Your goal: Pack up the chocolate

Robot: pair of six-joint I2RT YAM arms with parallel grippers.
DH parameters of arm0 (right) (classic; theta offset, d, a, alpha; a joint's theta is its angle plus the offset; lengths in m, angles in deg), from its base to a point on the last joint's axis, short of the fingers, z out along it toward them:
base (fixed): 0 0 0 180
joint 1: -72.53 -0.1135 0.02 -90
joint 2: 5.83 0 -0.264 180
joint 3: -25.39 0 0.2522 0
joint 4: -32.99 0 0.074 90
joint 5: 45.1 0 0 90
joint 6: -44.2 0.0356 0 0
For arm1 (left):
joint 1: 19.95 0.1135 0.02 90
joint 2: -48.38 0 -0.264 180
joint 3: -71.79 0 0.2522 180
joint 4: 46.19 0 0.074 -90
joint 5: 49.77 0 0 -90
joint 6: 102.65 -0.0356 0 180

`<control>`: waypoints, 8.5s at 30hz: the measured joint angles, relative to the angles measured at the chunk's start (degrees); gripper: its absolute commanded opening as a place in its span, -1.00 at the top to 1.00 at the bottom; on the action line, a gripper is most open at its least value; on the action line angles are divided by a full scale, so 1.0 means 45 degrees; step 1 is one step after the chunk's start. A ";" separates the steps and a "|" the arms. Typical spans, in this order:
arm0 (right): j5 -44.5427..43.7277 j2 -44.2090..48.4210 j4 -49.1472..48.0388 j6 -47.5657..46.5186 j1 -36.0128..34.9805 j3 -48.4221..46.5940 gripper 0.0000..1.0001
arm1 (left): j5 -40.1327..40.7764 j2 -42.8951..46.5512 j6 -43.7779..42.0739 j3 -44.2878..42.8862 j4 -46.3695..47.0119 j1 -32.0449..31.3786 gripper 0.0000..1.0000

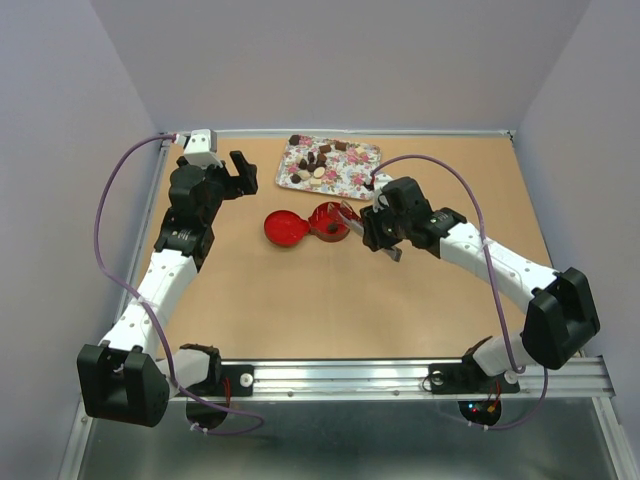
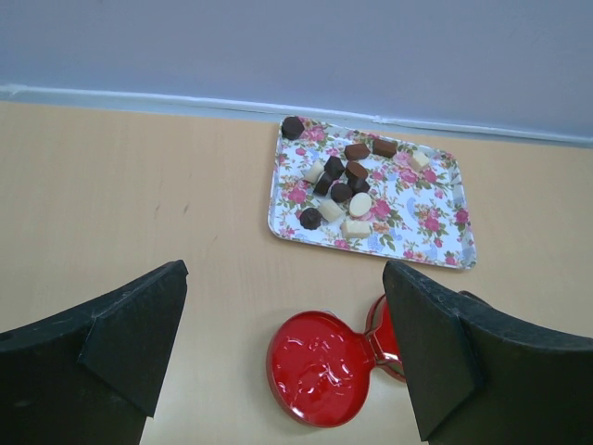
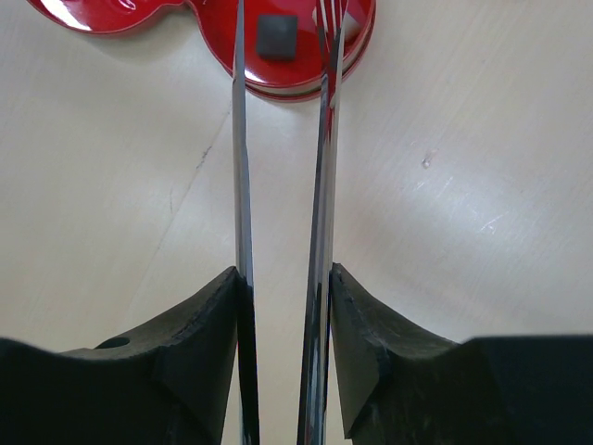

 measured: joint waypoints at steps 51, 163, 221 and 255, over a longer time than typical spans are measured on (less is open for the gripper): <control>-0.2307 -0.7257 -0.1069 -0.1836 0.3007 -0.6742 0.00 | 0.0131 -0.0044 -0.0005 0.0000 -0.0131 0.0000 -0.97; 0.0622 0.0355 -0.0617 0.0325 0.0151 0.0593 0.10 | 0.0345 -0.0155 0.0199 -0.0087 -0.0559 0.0000 -0.97; -0.2288 -0.7995 -0.0452 0.0287 0.0155 -0.7286 -0.07 | 0.0403 -0.0083 0.0204 -0.0087 -0.0335 0.0000 -0.97; -0.3633 -0.9005 0.1943 0.0102 -0.0491 -0.9952 -0.03 | 0.0389 0.0262 0.0287 -0.0083 -0.0253 -0.0053 -0.97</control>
